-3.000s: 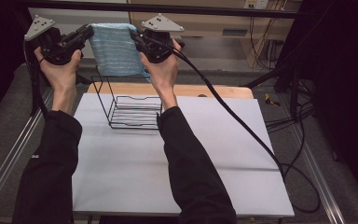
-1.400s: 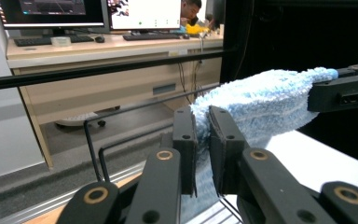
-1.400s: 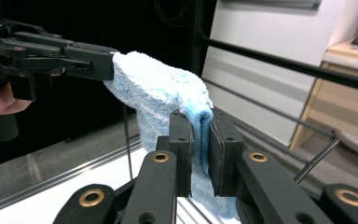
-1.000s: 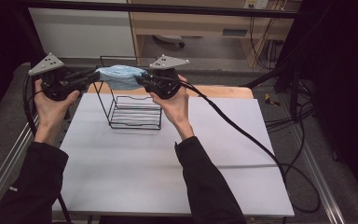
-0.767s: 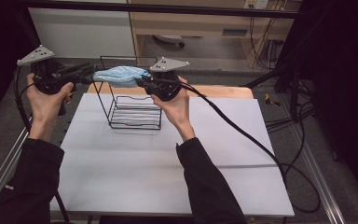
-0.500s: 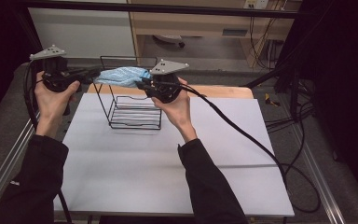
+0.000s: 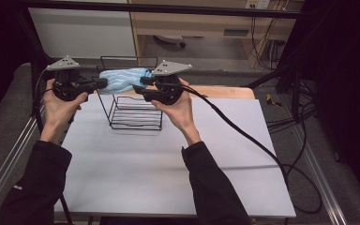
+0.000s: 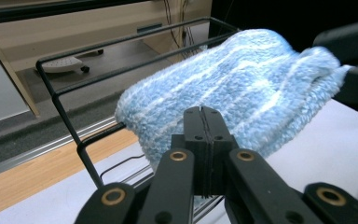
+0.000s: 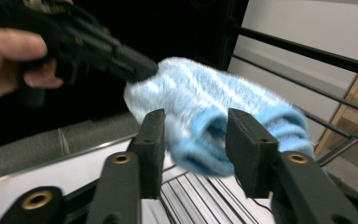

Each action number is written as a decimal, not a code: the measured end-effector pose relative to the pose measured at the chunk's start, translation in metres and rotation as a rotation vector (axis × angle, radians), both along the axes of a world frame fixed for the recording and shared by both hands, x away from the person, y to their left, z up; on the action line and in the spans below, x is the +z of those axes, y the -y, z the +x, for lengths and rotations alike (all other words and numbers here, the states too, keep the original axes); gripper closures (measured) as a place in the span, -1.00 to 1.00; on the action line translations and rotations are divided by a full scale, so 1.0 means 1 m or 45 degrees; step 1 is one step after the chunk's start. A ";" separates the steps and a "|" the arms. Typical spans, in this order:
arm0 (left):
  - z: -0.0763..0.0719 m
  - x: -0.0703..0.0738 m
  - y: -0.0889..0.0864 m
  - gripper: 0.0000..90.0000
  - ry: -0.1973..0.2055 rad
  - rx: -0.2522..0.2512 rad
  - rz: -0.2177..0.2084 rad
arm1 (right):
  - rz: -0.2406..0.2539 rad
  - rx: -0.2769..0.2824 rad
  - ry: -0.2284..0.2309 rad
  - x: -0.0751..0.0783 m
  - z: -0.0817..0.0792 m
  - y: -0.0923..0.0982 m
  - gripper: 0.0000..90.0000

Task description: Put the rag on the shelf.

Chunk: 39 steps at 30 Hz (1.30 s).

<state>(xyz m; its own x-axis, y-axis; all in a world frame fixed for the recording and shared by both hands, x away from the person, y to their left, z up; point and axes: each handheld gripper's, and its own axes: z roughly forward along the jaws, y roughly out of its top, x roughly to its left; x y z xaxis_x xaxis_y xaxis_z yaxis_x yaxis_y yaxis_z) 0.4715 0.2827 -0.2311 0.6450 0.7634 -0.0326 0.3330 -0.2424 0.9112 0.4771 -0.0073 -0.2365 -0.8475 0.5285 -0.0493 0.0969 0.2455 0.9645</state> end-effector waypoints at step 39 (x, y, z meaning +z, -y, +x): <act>0.010 -0.030 0.003 0.99 0.027 0.033 0.011 | -0.059 -0.141 -0.169 -0.044 0.027 -0.003 0.97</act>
